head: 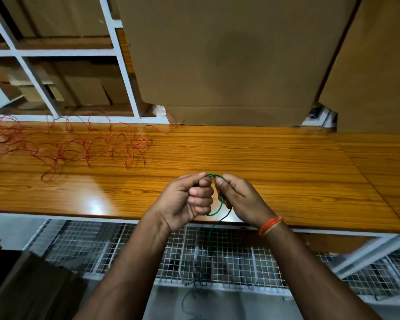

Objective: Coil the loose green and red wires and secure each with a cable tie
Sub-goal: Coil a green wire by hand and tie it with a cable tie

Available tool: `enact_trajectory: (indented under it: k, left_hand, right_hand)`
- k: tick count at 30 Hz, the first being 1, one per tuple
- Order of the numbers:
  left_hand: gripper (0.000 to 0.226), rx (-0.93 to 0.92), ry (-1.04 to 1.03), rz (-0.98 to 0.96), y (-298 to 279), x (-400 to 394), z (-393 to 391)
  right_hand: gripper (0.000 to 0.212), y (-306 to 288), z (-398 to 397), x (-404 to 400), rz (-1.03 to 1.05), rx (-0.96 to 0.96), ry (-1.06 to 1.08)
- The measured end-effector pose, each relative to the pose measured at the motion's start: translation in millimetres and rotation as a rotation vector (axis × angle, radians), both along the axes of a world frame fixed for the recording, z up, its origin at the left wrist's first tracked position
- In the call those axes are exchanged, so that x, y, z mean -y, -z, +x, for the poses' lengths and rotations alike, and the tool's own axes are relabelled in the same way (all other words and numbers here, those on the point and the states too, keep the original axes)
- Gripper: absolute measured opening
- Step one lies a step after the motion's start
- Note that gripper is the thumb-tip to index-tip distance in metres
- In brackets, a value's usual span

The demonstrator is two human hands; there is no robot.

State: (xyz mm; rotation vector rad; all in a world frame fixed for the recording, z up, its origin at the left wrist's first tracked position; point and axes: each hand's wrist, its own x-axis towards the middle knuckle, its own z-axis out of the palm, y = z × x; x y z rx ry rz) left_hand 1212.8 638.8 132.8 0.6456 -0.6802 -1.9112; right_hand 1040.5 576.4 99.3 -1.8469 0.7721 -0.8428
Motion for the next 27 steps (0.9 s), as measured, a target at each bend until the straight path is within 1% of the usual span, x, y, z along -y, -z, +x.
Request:
enact_trajectory:
  k: [2, 5, 10, 14, 16, 18, 20, 23, 25, 27]
  left_hand:
    - [0.029, -0.062, 0.033, 0.072, 2.8, 2.9, -0.4]
    - [0.033, -0.043, 0.052, 0.119, 3.8, 9.5, -9.1]
    - [0.028, -0.015, 0.014, 0.168, -9.2, 28.8, -48.0]
    - [0.036, -0.033, -0.009, 0.182, -17.7, 46.0, -83.9]
    - [0.039, -0.016, -0.035, 0.192, -17.9, 53.2, -99.0]
    - [0.036, 0.021, -0.053, 0.199, -17.4, 57.5, -112.5]
    - [0.029, 0.059, -0.072, 0.181, -16.6, 59.8, -124.4]
    - [0.019, 0.083, -0.103, 0.137, -16.5, 61.4, -139.2]
    - [0.020, 0.080, -0.105, 0.104, -16.3, 61.4, -148.3]
    - [0.025, 0.070, -0.099, 0.073, -16.2, 61.2, -157.2]
  right_hand:
    - [0.038, 1.7, -5.7, 2.5, 0.048, 0.010, -0.009]
    - [0.040, -0.3, -19.9, 9.2, 0.065, 0.010, -0.026]
    - [0.039, -9.1, -56.1, 28.0, 0.041, 0.031, 0.002]
    - [0.051, -15.8, -90.8, 45.9, -0.008, 0.037, 0.024]
    - [0.047, -17.6, -104.8, 52.6, -0.035, 0.032, 0.011]
    - [0.039, -18.4, -117.0, 57.6, -0.046, 0.050, -0.008]
    - [0.033, -17.8, -127.4, 61.7, -0.001, 0.110, -0.052]
    - [0.023, -18.6, -139.8, 64.6, 0.158, 0.219, -0.115]
    - [0.022, -18.7, -147.6, 66.5, 0.218, 0.252, -0.131]
    - [0.025, -17.8, -154.3, 68.5, 0.229, 0.259, -0.128]
